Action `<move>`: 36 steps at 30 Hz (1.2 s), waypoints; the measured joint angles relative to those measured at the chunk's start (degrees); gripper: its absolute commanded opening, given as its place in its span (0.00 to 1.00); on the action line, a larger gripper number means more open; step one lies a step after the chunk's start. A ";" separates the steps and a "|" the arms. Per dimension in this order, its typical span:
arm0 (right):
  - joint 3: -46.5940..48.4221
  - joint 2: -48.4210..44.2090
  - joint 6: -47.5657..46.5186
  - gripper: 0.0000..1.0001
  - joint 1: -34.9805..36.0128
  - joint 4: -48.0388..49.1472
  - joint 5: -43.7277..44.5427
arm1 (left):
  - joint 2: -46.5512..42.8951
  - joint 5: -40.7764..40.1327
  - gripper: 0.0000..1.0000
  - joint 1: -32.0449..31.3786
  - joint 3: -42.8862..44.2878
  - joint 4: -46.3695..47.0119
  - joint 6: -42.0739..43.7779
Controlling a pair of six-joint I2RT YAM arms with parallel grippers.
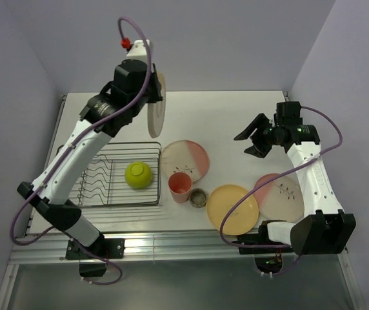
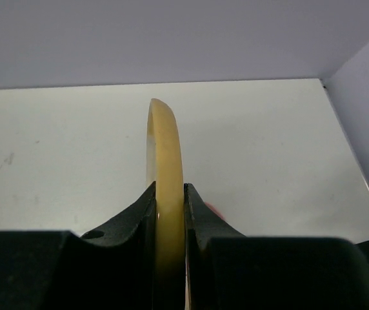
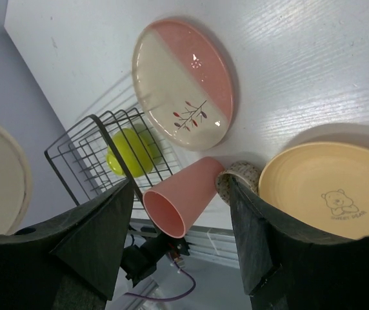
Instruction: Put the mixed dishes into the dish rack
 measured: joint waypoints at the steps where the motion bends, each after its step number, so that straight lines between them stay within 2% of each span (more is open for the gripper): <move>1: 0.00 0.24 0.00 0.68 0.15 0.09 0.00 | -1.51 -0.87 0.00 0.72 -1.14 -0.79 -0.44; 9: 0.00 1.73 -0.02 0.68 3.56 0.98 0.04 | -13.46 -9.70 0.00 4.85 -7.89 -7.28 -5.64; 19: -0.50 3.89 -0.74 0.68 7.06 1.70 -0.07 | -27.63 -14.95 0.00 14.08 -15.74 -21.68 -19.82; 29: -3.39 3.93 -1.99 0.68 7.61 2.27 -1.57 | -29.22 -12.68 0.00 22.58 -17.05 -33.81 -36.57; 36: -3.98 3.93 -2.73 0.68 7.93 2.56 -2.75 | -28.61 -8.48 0.00 27.58 -20.41 -36.04 -46.80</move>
